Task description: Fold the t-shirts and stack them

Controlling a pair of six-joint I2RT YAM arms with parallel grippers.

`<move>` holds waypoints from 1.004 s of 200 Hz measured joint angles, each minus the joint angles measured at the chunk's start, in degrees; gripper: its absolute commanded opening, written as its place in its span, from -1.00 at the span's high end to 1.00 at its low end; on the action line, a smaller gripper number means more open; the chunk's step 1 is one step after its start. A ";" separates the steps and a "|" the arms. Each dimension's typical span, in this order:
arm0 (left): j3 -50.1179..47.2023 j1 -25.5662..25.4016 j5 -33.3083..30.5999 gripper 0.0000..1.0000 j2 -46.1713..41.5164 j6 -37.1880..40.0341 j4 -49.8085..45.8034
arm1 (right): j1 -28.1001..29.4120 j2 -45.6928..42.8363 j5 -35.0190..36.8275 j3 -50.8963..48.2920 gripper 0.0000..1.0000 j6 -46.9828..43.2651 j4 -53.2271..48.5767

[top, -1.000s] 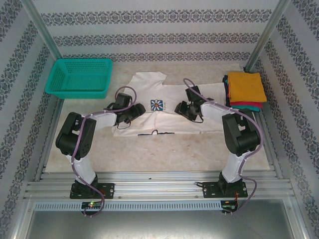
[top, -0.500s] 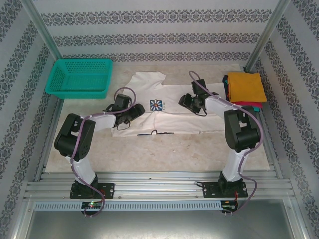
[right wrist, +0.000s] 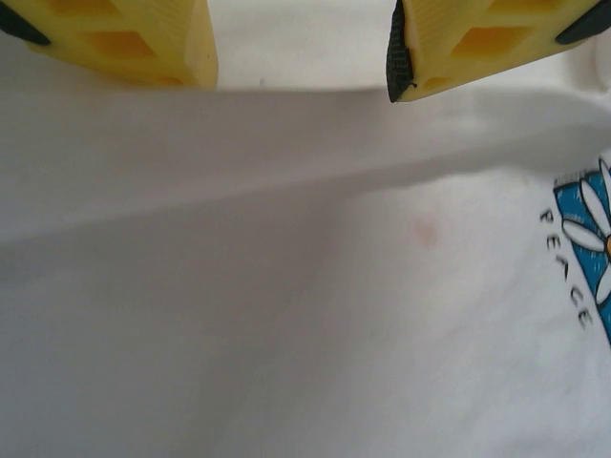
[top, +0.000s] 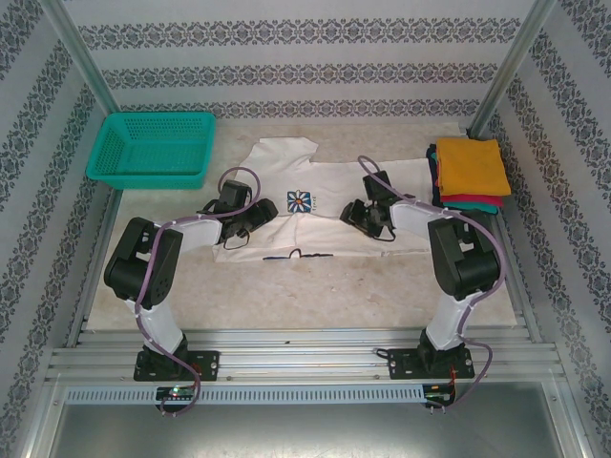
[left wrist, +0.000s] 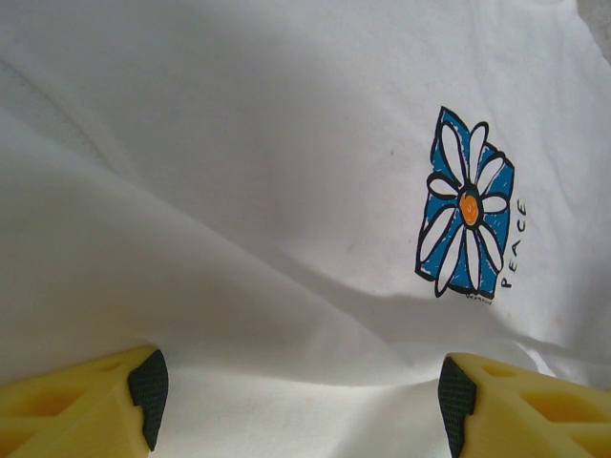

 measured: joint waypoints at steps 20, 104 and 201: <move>-0.02 0.00 0.00 -0.52 0.00 0.00 -0.02 | -1.31 2.40 0.50 4.15 -0.01 -1.05 -0.63; -0.24 0.00 0.00 -0.53 -0.39 0.85 -0.11 | -7.63 6.86 1.99 11.76 -0.04 -6.27 -2.58; -6.47 0.00 -0.70 -0.55 -4.17 1.09 2.47 | -6.49 -7.58 4.57 -8.74 -0.05 -8.13 0.20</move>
